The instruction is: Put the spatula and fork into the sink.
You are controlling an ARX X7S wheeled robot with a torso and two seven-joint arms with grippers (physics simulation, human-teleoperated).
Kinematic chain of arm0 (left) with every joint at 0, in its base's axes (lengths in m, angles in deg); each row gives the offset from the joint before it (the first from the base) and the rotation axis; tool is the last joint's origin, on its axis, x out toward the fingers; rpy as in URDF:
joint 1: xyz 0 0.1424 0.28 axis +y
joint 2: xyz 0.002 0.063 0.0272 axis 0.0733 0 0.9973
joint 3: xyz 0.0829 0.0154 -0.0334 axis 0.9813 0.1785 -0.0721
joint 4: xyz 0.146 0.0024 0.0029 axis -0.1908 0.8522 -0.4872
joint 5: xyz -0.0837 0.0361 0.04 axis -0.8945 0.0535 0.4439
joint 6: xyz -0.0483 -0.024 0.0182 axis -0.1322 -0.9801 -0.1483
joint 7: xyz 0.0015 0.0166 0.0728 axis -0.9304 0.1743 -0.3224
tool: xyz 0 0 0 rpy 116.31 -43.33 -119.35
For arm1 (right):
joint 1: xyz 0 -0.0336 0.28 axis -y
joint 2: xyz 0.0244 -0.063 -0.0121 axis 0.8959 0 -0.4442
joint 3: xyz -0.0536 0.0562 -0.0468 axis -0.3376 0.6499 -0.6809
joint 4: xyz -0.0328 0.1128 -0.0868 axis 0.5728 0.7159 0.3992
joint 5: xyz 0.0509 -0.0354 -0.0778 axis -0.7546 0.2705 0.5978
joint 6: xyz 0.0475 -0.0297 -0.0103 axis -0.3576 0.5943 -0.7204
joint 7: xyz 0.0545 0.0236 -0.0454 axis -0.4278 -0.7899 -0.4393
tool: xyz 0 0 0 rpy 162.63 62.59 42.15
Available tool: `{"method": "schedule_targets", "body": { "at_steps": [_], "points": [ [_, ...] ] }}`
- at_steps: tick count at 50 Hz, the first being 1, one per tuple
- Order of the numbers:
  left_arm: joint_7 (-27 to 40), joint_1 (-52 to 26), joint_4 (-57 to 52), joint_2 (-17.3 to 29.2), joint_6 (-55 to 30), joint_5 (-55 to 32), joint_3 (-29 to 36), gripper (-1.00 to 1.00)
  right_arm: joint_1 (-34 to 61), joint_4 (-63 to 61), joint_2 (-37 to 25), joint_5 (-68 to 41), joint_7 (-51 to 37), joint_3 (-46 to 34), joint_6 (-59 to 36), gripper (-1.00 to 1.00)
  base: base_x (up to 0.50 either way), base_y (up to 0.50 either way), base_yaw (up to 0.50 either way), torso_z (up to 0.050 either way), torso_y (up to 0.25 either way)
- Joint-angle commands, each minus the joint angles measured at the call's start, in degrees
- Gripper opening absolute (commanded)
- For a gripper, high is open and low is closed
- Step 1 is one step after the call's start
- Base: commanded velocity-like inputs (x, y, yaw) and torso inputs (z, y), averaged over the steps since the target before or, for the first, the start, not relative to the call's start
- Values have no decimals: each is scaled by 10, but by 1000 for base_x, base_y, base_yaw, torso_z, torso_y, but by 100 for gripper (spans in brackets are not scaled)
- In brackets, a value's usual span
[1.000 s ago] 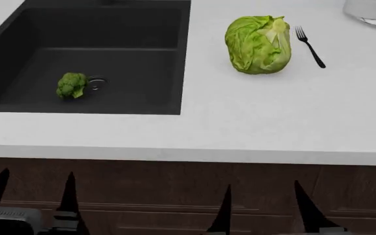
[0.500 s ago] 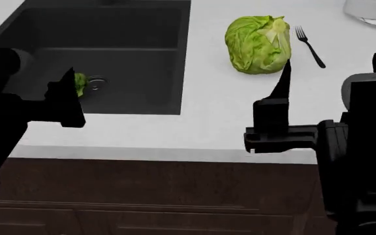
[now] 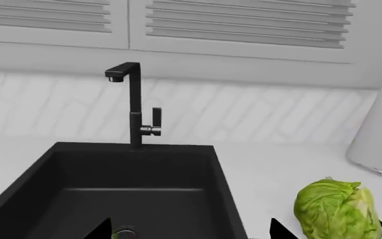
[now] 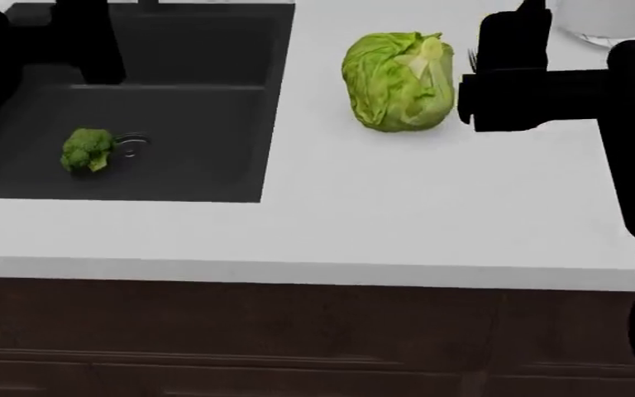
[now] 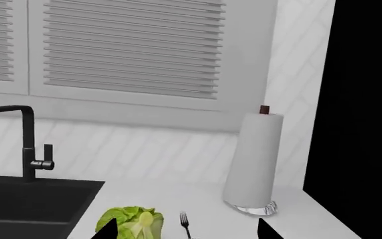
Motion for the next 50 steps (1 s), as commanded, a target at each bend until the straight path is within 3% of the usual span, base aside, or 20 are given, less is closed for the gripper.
{"method": "schedule_targets", "body": {
  "at_steps": [1,50],
  "points": [
    [-3,-21,20,-3,-1,0,-7,100,21,17,-15,-27,2,-7,20,100,395,-340,0,0,0],
    [18,-7,-21,6,-23,-27,8,100,8,24,-33,-29,25,-62,72,100,484,-181,0,0,1]
  ]
}}
